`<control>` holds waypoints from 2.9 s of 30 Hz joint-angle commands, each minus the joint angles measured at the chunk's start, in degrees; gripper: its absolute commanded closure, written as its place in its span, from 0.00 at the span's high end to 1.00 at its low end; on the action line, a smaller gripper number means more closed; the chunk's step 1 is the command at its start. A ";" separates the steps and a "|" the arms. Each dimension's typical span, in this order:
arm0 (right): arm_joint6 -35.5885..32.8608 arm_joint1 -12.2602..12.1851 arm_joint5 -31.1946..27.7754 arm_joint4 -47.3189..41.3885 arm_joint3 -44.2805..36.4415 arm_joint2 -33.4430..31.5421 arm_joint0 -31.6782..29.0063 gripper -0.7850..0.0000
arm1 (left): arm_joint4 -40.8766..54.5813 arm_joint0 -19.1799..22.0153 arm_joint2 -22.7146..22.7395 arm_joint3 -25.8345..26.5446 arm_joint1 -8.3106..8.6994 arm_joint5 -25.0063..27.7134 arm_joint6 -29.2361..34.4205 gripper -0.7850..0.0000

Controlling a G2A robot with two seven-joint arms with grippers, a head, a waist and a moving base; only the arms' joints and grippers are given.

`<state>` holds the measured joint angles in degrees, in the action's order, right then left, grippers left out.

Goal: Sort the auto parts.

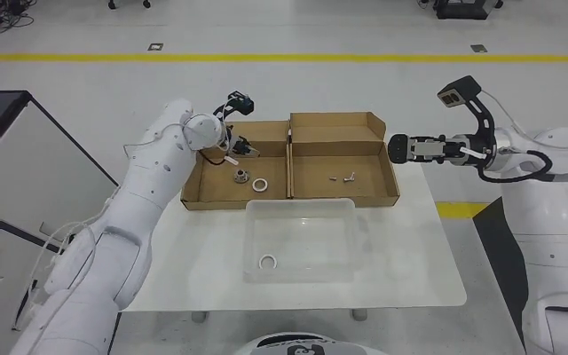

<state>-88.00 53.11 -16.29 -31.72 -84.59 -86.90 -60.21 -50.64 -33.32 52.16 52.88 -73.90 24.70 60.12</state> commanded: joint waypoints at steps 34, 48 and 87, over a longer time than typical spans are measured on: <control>0.00 0.00 0.00 0.00 0.00 0.00 0.00 1.00 | 3.88 -33.09 9.75 58.09 9.95 5.00 14.47 1.00; 0.00 0.00 0.00 0.00 0.00 0.00 0.00 1.00 | 13.31 -11.71 -22.17 56.22 15.88 3.23 16.25 1.00; 0.00 0.00 0.00 0.00 0.00 0.00 0.00 1.00 | 21.85 2.35 -42.11 43.97 15.53 2.51 16.94 0.53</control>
<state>-88.00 53.11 -16.29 -31.72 -84.59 -86.90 -60.21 -28.56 -31.08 10.72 97.21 -58.12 27.39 76.89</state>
